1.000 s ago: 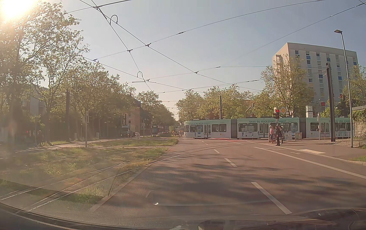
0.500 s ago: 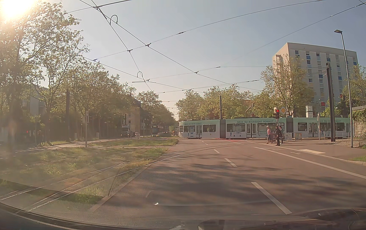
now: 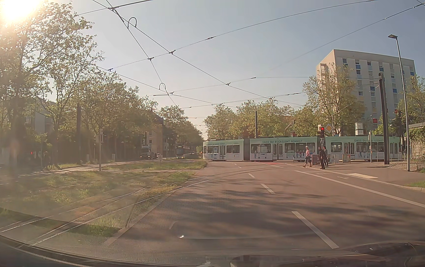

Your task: Follow the waypoints while adhering to traffic rules and regulations

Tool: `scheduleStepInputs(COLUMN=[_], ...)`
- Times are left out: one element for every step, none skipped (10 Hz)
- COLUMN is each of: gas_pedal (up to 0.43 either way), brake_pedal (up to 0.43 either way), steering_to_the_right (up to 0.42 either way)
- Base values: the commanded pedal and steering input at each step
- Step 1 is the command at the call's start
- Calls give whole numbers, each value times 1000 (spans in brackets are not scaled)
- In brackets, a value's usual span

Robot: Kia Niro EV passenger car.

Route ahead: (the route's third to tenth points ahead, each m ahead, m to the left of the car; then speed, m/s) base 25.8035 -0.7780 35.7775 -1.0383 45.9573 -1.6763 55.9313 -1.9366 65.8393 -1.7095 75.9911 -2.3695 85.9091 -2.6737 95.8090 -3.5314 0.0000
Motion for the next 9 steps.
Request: scheduleStepInputs(gas_pedal=[0, 0, 0, 0, 0, 0, 0, 0, 0], brake_pedal=[262, 262, 262, 262, 268, 268, 268, 262, 262], steering_to_the_right=[-12, -13, -12, -12, -12, -12, -12, -12, -12])
